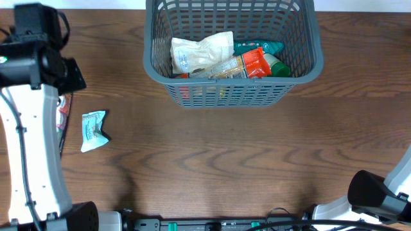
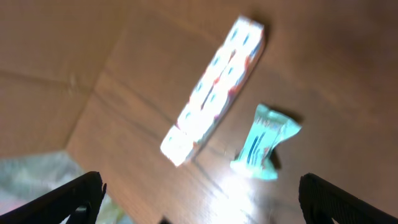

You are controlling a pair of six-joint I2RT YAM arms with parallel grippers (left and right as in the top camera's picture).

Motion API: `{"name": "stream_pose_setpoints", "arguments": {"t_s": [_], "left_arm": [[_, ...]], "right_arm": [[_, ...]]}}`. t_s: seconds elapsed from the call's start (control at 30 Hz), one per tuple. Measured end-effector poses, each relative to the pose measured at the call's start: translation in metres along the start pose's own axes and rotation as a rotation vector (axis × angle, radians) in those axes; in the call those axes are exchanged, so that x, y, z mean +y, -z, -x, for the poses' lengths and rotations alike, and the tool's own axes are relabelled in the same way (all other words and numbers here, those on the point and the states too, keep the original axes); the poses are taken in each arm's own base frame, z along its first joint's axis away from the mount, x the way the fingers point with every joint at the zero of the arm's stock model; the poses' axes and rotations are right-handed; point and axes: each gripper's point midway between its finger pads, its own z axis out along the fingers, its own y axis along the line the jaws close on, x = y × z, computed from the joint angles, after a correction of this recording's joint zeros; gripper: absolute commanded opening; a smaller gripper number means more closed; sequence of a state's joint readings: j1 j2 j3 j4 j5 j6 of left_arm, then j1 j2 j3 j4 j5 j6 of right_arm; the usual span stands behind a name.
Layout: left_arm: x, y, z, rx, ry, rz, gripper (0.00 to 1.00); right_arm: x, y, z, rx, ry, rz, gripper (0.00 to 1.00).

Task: Pack container
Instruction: 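Move the left gripper to the mint-green wipes pack and grasp it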

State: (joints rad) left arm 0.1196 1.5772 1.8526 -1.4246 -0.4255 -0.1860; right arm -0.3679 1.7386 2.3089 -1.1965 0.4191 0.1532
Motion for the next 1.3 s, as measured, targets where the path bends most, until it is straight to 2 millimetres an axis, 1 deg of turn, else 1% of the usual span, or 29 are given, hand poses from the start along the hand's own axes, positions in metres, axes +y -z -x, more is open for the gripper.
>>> {"name": "stream_pose_setpoints", "arguments": {"t_s": [0.13,0.37,0.5,0.63,0.73,0.8,0.87,0.97,1.13,1.3], "left_arm": [[-0.014,-0.038,-0.027,0.112,-0.025,0.019,0.98],[-0.049,-0.101,-0.079,0.253,-0.058,-0.025,0.98],[-0.06,-0.124,-0.102,0.293,-0.076,-0.035,0.98],[-0.072,-0.141,-0.118,0.313,-0.099,-0.078,0.98],[-0.083,-0.152,-0.125,0.314,-0.104,-0.138,0.98],[-0.085,-0.159,-0.128,0.316,-0.1,-0.168,0.98],[-0.083,-0.165,-0.131,0.326,-0.096,-0.191,0.98],[-0.075,-0.173,-0.134,0.34,-0.085,-0.215,0.98],[-0.063,-0.182,-0.127,0.326,-0.048,-0.265,0.98],[-0.066,-0.187,-0.113,0.278,-0.01,-0.341,0.98]], "right_arm": [[0.0,0.0,0.0,0.0,0.0,0.0,0.99],[0.0,0.0,0.0,0.0,0.0,0.0,0.99],[0.0,0.0,0.0,0.0,0.0,0.0,0.99],[0.0,0.0,0.0,0.0,0.0,0.0,0.99],[0.0,0.0,0.0,0.0,0.0,0.0,0.99],[0.0,0.0,0.0,0.0,0.0,0.0,0.99],[0.0,0.0,0.0,0.0,0.0,0.0,0.99],[0.0,0.0,0.0,0.0,0.0,0.0,0.99],[0.0,0.0,0.0,0.0,0.0,0.0,0.99],[0.0,0.0,0.0,0.0,0.0,0.0,0.99]]}}
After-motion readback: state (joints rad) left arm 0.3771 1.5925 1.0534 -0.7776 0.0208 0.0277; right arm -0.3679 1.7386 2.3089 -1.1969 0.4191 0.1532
